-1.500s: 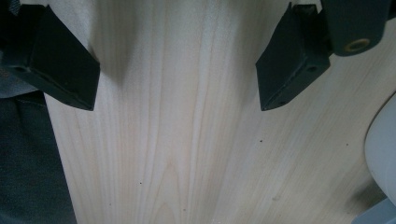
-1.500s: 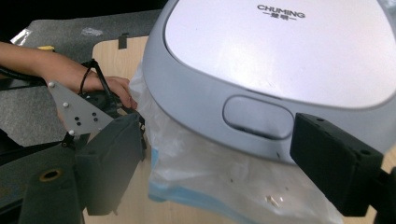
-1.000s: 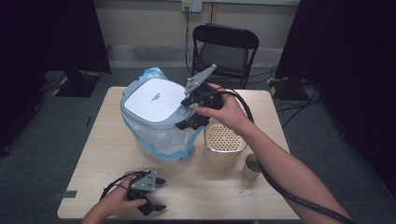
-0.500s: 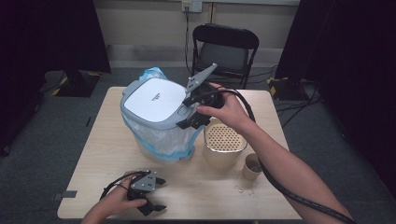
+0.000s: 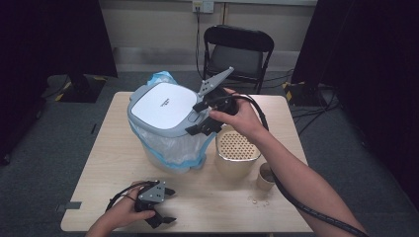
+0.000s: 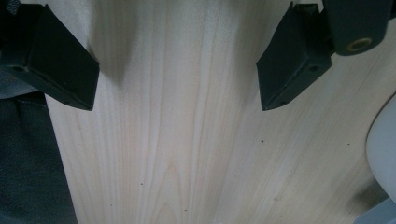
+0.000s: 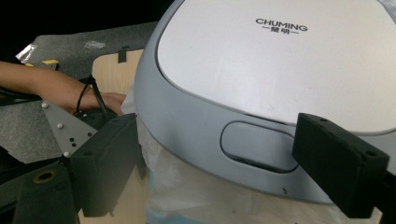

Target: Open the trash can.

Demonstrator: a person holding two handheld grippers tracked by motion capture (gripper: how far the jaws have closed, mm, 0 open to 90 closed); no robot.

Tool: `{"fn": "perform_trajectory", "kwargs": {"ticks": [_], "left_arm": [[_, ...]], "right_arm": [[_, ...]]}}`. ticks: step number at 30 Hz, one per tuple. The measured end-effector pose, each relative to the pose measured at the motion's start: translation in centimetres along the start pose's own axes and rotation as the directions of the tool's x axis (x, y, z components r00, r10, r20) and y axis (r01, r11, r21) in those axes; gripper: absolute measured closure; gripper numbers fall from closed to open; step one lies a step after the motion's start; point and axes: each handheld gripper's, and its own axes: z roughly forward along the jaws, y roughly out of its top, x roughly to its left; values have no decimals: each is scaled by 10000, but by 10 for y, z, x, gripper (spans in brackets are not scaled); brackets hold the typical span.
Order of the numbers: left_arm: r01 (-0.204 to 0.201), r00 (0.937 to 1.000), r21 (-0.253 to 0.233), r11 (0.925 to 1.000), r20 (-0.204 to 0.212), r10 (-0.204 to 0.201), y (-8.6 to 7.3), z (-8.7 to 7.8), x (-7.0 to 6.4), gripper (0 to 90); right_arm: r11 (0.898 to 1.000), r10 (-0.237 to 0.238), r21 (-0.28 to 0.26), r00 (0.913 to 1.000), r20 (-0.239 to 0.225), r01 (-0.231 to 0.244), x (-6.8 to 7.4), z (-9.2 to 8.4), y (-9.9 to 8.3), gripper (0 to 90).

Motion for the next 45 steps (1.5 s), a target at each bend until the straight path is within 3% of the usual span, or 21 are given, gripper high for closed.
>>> {"fn": "perform_trajectory", "kwargs": {"ticks": [5,10,11,15,20,25,30,45], "left_arm": [[-1,10000,2,10000,0,1,0,0,0,122],[3,10000,-6,10000,-2,-3,0,0,0,122],[14,10000,4,10000,-10,-14,0,0,0,121],[-12,10000,37,10000,-14,12,0,0,0,121],[-2,10000,-5,10000,10,2,0,0,0,120],[24,10000,5,10000,-1,-24,0,0,0,119],[34,10000,-17,10000,-6,-34,0,0,0,119],[64,10000,-64,10000,-26,-64,-1,1,-1,119]], "right_arm": [[9991,-416,123,9991,-41,417,4,4,4,144],[9988,-379,298,9993,36,378,6,6,6,144],[9980,-579,246,9983,72,577,6,6,5,144],[9987,-387,332,9992,-27,388,7,4,2,142],[9964,-787,328,9968,148,782,8,-2,-2,157],[9979,-618,-164,9977,289,623,8,-13,-11,145],[9976,-662,-178,9967,472,671,9,-25,-21,144],[9994,14,-345,9964,853,16,7,-50,-61,145]]}}
